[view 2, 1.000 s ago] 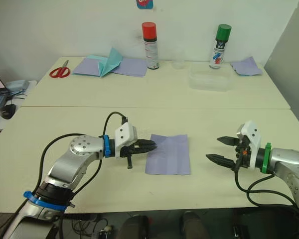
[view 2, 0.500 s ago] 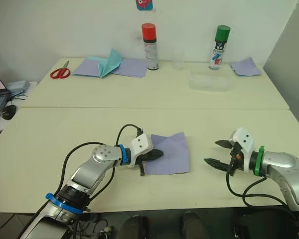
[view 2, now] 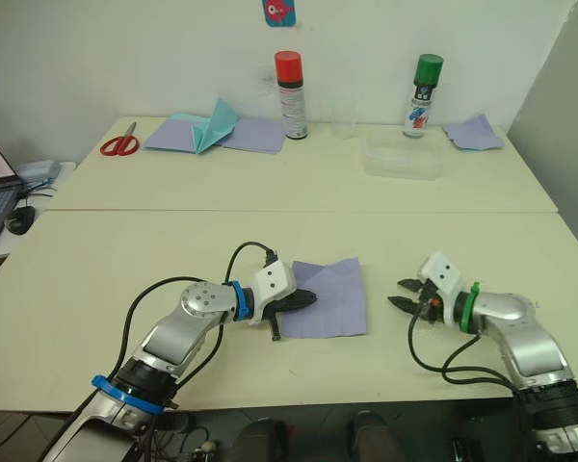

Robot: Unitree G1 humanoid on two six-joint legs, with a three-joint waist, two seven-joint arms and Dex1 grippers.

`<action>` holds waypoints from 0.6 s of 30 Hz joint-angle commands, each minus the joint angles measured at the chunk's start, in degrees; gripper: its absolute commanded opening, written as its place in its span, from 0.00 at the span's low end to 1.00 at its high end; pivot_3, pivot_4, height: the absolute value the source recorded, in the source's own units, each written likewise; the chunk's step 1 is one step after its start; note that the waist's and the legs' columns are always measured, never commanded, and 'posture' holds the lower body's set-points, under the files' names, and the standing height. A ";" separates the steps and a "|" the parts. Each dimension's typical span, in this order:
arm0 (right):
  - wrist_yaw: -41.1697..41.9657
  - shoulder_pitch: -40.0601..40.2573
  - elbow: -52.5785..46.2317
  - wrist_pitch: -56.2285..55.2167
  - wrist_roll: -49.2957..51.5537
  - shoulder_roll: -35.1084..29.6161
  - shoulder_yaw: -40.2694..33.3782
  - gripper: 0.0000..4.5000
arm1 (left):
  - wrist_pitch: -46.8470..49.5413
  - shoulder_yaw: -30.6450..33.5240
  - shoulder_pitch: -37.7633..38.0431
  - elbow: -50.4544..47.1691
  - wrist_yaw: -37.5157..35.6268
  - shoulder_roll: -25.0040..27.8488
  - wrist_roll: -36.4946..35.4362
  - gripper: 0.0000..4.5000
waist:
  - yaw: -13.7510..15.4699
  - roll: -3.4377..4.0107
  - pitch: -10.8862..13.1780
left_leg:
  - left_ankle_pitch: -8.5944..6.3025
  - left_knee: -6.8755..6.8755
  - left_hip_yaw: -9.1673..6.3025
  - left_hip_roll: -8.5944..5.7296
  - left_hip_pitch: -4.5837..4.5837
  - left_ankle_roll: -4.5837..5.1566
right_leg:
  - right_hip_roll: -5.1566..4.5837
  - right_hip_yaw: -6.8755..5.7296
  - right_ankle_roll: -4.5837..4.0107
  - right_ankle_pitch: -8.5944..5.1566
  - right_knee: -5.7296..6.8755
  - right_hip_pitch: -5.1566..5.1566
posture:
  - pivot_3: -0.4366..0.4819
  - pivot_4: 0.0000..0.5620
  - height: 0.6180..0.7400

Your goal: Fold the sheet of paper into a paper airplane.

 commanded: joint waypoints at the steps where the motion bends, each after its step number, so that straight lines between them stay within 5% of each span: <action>1: -0.29 -1.61 1.51 -3.06 -2.42 1.15 1.02 0.11 | 2.06 -1.34 2.15 0.74 -0.21 -0.02 1.08 0.00 | 0.00 0.00 -0.01 | 0.00 0.00 0.01 0.00 0.00 0.00 | 0.00 0.00 0.00 0.00 0.00 0.00 | 0.48 0.27 1.00; 3: 0.22 -2.04 2.00 -3.30 -2.88 2.06 1.80 0.01 | 1.48 -1.35 2.55 0.52 0.19 0.04 1.53 0.00 | 0.00 0.01 -0.01 | 0.00 0.00 0.01 0.01 0.00 0.00 | 0.00 0.00 0.00 0.00 0.00 0.00 | 0.48 0.27 1.00; 18: 2.16 -3.63 -7.60 5.96 7.43 11.25 1.27 0.01 | 1.79 -1.41 2.87 0.44 0.99 -0.05 1.77 0.00 | -0.01 0.04 -0.05 | 0.00 -0.01 -0.02 0.07 0.06 0.00 | 0.04 0.01 0.00 0.00 0.02 0.04 | 0.48 0.27 1.00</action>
